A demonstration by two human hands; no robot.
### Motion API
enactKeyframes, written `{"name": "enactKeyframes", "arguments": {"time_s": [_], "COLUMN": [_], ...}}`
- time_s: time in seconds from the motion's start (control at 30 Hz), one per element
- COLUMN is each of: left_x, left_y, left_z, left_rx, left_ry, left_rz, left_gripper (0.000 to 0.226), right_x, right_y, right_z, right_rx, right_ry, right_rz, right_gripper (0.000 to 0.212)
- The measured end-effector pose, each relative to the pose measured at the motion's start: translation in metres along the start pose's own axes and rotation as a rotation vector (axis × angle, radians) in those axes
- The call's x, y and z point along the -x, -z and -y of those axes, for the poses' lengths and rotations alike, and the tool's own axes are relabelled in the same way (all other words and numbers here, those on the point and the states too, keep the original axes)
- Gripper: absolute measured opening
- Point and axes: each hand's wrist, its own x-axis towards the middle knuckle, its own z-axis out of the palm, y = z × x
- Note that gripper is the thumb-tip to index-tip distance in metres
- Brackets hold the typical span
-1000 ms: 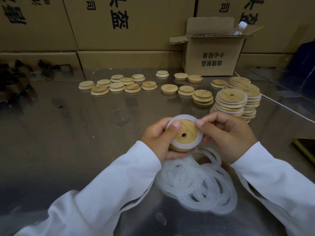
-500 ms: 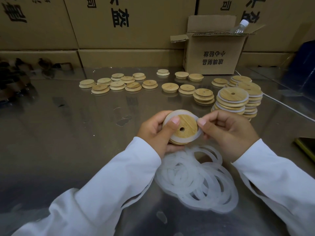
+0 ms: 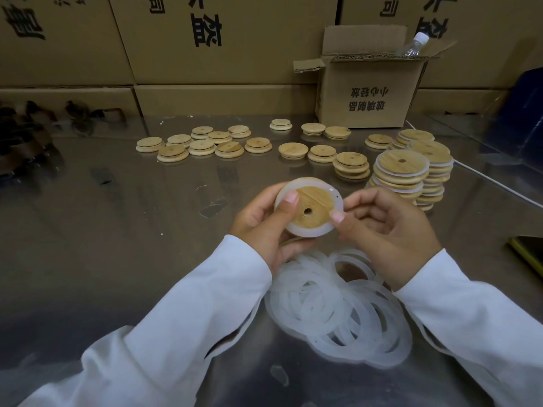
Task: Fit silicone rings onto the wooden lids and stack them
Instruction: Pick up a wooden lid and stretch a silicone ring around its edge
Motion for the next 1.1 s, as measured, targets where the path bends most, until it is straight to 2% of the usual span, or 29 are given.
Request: {"name": "enactKeyframes", "arguments": {"time_s": [0.07, 0.27, 0.5, 0.73, 0.87, 1.1], "left_x": [-0.0001, 0.0000, -0.0007, -0.0022, -0.0019, 0.0012], "left_y": [0.0003, 0.0009, 0.0016, 0.0014, 0.0007, -0.0032], "left_z": [0.0004, 0.0030, 0.0048, 0.0031, 0.0011, 0.0033], "left_rx": [0.000, -0.066, -0.063, -0.061, 0.024, -0.075], "left_ry": [0.012, 0.005, 0.008, -0.010, 0.005, -0.085], "left_rz": [-0.001, -0.014, -0.023, -0.069, -0.076, -0.115], "left_gripper": [0.020, 0.016, 0.014, 0.014, 0.014, 0.013], "right_x": [0.0003, -0.0014, -0.0033, -0.0048, -0.0036, 0.0023], "right_y": [-0.0016, -0.0007, 0.0016, 0.0035, 0.0027, -0.0040], "right_z": [-0.0012, 0.0003, -0.0025, -0.0025, 0.0006, 0.0029], "right_rx": [-0.001, 0.022, -0.007, 0.097, 0.074, 0.007], "right_ry": [0.017, 0.012, -0.091, -0.071, -0.053, -0.027], "right_rz": [-0.020, -0.070, -0.057, -0.050, -0.047, -0.089], "right_gripper": [0.008, 0.011, 0.015, 0.016, 0.013, 0.006]}}
